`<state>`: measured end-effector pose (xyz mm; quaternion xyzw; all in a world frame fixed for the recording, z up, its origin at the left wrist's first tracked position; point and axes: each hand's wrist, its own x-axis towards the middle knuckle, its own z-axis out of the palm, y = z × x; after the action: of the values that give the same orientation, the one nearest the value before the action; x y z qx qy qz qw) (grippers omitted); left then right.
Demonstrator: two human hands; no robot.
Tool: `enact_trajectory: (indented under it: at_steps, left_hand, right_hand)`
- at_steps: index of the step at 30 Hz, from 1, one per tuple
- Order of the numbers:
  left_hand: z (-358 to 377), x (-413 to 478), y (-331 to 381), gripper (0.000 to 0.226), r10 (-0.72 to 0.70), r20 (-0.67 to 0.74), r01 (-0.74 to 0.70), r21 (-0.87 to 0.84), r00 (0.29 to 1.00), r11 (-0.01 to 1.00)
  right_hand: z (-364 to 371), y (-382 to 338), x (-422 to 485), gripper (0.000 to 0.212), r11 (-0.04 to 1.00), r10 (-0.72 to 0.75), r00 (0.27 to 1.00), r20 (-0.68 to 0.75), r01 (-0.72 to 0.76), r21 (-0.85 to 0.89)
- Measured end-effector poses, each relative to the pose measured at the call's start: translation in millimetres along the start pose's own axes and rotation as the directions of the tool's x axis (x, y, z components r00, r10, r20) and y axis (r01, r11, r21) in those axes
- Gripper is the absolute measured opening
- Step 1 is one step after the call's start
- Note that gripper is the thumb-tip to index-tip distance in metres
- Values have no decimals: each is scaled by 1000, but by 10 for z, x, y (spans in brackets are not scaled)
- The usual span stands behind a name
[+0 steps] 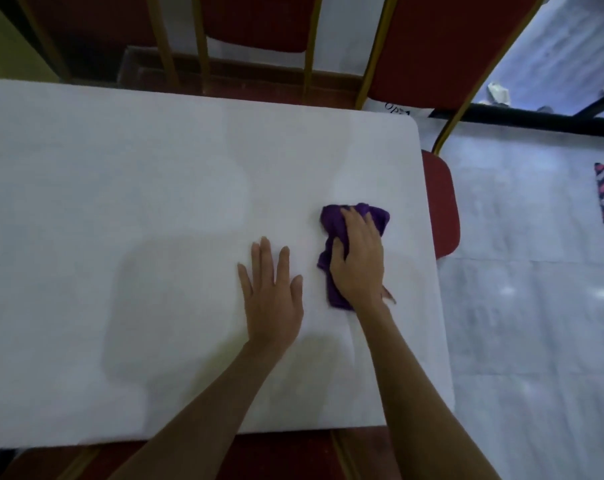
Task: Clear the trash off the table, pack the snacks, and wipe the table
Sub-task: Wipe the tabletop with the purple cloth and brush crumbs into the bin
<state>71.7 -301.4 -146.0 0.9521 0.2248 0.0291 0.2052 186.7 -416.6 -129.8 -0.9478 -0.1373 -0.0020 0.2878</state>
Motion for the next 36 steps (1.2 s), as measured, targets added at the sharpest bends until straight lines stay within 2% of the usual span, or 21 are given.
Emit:
enact_trajectory:
  at_steps: [4,7,10,14,19,24,27,31,36]
  left_hand:
    - [64,-1,134,53,-21,-63,22,2,998,1000]
    - [146,86,223,51,102,-83,-101,20,991,995]
    - [194,209,362,51,158,-87,-156,36,984,987]
    - [205,217,485,52,89,-46,-84,97,995,992]
    - [215,249,527,54,69,-4,-68,125,998,990]
    - [253,260,526,54,72,-33,-66,137,997,988]
    - [272,263,529,54,85,-53,-77,141,995,987]
    - [278,245,529,53,80,-64,-68,167,995,984]
    - [289,230,520,53,101,-90,-84,182,991,980]
  right_hand:
    - [-135,205,-605,54,1000,9,1000,20,-8,-20]
    - [-236,389,-488,53,999,-29,999,17,29,-17]
    - [-312,593,-35,53,1000,-7,1000,-12,7,-19]
    - [-347,819,693,54,1000,8,998,-59,-10,-24]
    - [-260,943,1514,54,995,-56,998,-27,54,-84]
    - [-259,974,2166,51,992,-110,993,-33,108,-59]
    - [-278,959,2377,52,996,-73,997,-31,72,-46]
    - [-266,952,2192,55,998,-57,998,-13,56,-34]
    - [-382,981,992,57,999,-39,999,-5,39,-24]
